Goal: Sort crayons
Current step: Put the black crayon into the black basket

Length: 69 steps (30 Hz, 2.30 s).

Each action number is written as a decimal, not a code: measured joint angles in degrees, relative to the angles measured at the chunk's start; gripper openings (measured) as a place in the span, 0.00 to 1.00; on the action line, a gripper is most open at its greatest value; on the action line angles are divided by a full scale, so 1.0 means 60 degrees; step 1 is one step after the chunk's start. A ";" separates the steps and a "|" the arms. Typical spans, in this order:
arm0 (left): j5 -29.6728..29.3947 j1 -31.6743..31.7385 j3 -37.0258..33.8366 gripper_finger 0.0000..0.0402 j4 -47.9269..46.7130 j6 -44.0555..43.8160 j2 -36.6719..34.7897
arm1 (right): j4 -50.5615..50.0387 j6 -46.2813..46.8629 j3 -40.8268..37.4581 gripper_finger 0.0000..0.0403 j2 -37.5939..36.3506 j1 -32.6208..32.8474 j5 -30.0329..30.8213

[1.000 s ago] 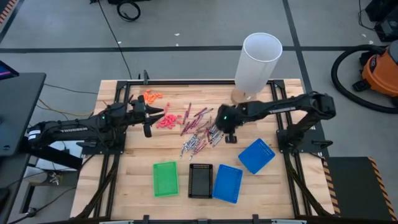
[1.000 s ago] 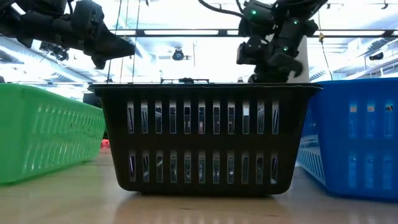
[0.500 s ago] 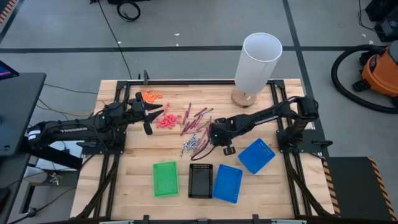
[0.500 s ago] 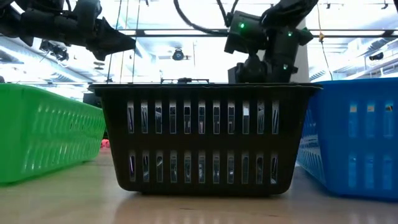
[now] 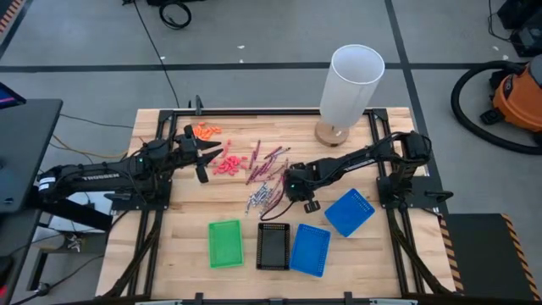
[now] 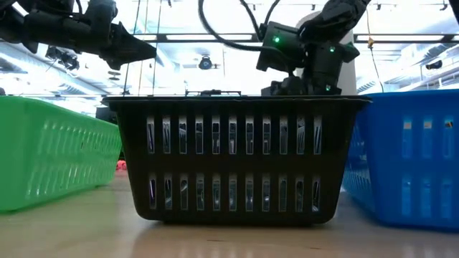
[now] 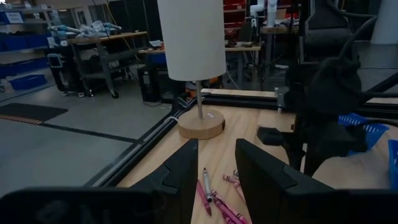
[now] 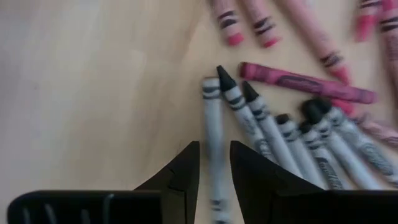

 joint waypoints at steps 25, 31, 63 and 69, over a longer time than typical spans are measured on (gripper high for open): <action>-0.0380 -0.1010 0.0000 0.29 -0.1154 -0.0043 0.0004 | -0.0995 0.0438 0.0493 0.09 0.0127 -0.0165 -0.0475; -0.0575 -0.1331 0.0000 0.29 -0.1904 -0.0867 0.0004 | -0.1879 0.0779 0.1251 0.09 0.0127 -0.0032 -0.0615; -0.2867 -0.5080 -0.0029 0.29 -0.1824 -0.1462 0.1599 | 0.0160 0.3587 0.3244 0.09 0.0094 0.1905 -0.2392; -0.3007 -0.5289 -0.0029 0.29 -0.1053 -0.1056 0.2412 | 0.0398 0.4372 0.3244 0.09 0.0094 0.2420 -0.1880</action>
